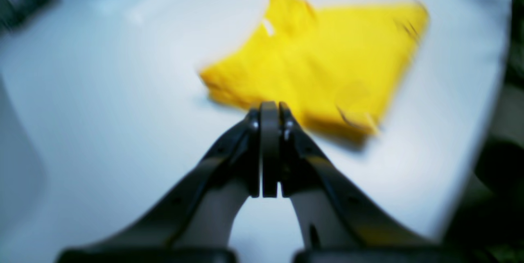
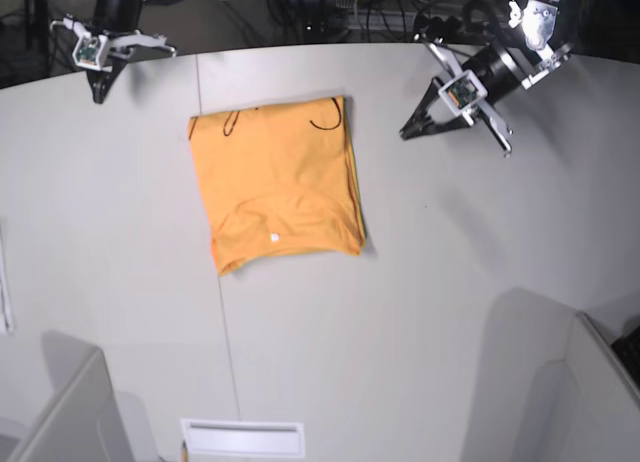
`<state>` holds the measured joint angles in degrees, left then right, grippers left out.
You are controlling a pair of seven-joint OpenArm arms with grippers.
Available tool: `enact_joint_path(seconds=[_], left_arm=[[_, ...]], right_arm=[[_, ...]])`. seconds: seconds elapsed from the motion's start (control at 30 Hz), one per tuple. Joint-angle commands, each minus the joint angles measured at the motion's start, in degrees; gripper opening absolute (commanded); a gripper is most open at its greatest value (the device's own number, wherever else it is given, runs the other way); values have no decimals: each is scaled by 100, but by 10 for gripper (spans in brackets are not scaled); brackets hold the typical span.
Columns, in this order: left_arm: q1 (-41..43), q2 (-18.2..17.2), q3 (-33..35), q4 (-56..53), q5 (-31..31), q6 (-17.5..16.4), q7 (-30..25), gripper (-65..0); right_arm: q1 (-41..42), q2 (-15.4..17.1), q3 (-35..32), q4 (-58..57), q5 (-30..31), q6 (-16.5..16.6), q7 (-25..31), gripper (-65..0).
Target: Fold the T-shirt properly
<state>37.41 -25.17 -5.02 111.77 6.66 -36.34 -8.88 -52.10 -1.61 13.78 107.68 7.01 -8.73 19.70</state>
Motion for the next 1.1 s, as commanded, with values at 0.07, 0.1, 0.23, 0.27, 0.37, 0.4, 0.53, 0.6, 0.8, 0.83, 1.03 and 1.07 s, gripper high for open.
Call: enact_joint_path(seconds=[0.07,0.1,0.23,0.27,0.37,0.4,0.53,0.6,0.8,0.83,1.03,1.07], left_arm=[[510,-178,-4,-139,-134,16,-241,-650],[694,-195,-4,-166,-134,16,-250,-650],[1389,-195,5,-183,-142,16,-391,-650],[1565,-195,5,-227,-142,16,-505,-650],[2268,-186,5,-377,-72,16,-883,-650],[2532,-186,5,-482,-63,16,-988,-650],[3112,-90,31,-1335,-125,16,-1041,-650],[3103,121,216,-2047,-72,25,-1050,-650],[2206,939,682,-4728,-72,377,-1085,-650],[2004,1079,717,-5168,-72,605,-1085,-650],[809,1836,761,-7550,-63,1599,-1094,-650],[615,1941,761,-7902,-63,1660,-1094,-650]], right_arm=[[-527,-72,33,94,-54,-45,170,-650],[-720,-72,15,94,-63,-45,100,-650],[-1151,-37,24,85,-54,-45,-313,-650],[-1230,-46,15,85,-46,-45,-480,-650],[-1546,-37,-46,85,-46,-45,-1236,-650],[-1617,-28,-152,85,-46,-45,-1623,-650],[-1661,446,-723,-214,7,-45,-3241,-650],[-1397,868,-1251,-618,394,-45,-3733,-650],[54,2196,-2974,-2579,2003,-54,-3962,-650],[309,2310,-3193,-2860,2161,-54,-3953,-650],[1530,2460,-4626,-4768,3014,-54,-3153,-650],[1733,2433,-5004,-5190,3005,-54,-2836,-650]])
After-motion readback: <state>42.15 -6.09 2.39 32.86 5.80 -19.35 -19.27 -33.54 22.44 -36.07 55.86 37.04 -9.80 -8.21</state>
